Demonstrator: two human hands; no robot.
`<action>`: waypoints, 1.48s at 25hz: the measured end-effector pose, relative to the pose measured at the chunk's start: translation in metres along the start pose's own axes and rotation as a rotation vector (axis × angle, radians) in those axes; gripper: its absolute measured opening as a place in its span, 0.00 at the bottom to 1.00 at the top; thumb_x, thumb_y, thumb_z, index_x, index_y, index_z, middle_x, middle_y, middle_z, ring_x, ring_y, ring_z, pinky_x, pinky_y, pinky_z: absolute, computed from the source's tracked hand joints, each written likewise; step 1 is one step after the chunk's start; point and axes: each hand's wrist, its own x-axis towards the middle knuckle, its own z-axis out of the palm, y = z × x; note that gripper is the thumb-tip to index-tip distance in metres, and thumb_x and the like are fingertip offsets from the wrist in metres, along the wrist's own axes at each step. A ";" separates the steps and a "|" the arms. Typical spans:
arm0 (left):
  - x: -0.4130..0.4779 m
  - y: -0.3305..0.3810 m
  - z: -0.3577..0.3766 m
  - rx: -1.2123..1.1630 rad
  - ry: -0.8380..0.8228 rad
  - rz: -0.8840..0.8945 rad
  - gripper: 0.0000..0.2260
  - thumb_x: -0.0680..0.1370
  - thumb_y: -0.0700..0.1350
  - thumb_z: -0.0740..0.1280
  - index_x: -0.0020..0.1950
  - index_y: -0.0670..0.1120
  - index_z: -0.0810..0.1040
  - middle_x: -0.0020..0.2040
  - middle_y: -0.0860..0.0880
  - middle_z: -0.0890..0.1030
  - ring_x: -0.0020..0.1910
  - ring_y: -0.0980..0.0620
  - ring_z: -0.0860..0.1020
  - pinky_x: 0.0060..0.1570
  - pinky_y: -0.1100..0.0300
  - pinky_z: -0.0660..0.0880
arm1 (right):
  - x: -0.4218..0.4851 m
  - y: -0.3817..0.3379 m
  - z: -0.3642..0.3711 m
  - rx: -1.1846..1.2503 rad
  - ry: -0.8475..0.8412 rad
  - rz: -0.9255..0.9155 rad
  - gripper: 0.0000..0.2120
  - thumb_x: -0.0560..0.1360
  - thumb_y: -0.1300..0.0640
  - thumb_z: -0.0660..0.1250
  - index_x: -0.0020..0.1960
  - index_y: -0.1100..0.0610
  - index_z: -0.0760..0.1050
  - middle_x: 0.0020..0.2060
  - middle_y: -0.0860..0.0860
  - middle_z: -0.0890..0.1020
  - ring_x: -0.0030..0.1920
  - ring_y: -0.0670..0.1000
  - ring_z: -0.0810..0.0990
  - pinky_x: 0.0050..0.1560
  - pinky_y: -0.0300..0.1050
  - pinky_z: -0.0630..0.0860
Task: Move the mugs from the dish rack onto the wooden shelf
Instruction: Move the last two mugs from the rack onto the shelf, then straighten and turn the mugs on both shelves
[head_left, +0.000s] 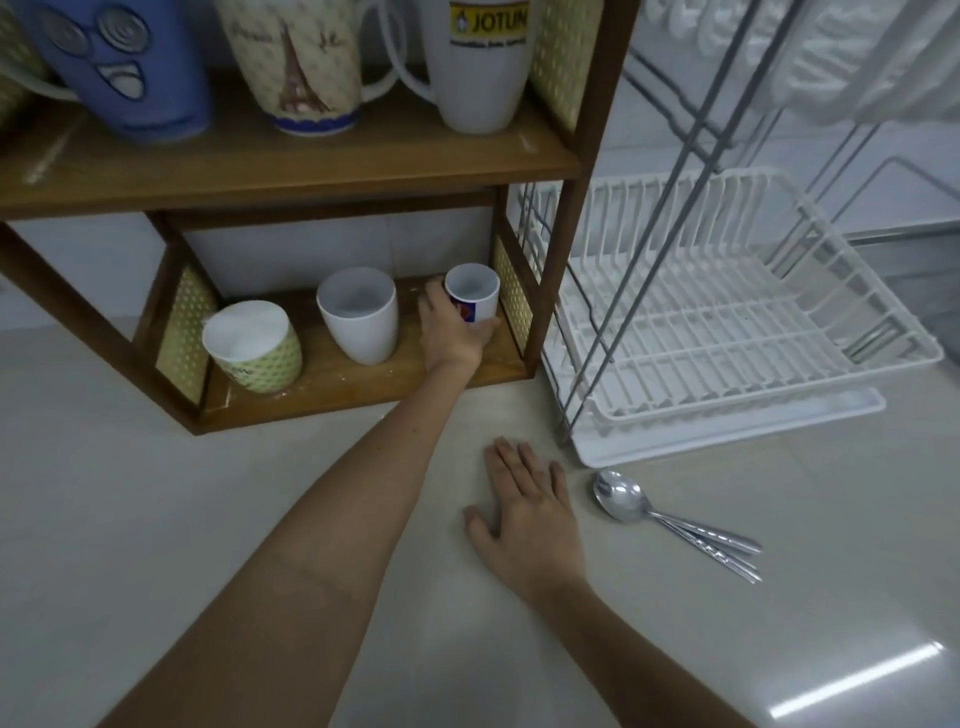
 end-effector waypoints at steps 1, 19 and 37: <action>-0.004 0.000 -0.004 -0.016 -0.013 0.000 0.36 0.66 0.43 0.77 0.69 0.43 0.63 0.68 0.42 0.70 0.65 0.42 0.71 0.62 0.50 0.72 | -0.001 0.000 0.001 -0.003 -0.003 0.001 0.35 0.73 0.38 0.50 0.77 0.51 0.52 0.77 0.46 0.54 0.77 0.47 0.46 0.74 0.50 0.38; -0.058 0.050 -0.267 0.219 0.249 0.668 0.09 0.77 0.38 0.65 0.56 0.46 0.77 0.52 0.48 0.81 0.51 0.53 0.79 0.51 0.58 0.78 | 0.070 -0.095 -0.118 0.064 0.327 -0.224 0.16 0.74 0.50 0.63 0.60 0.56 0.74 0.53 0.54 0.80 0.54 0.54 0.77 0.48 0.47 0.74; 0.077 0.161 -0.350 0.839 -0.224 0.356 0.38 0.75 0.62 0.63 0.78 0.48 0.50 0.76 0.44 0.62 0.71 0.43 0.66 0.67 0.50 0.67 | 0.257 -0.238 -0.307 -0.510 -0.011 -0.160 0.34 0.71 0.29 0.54 0.60 0.55 0.75 0.55 0.54 0.79 0.54 0.55 0.77 0.47 0.48 0.68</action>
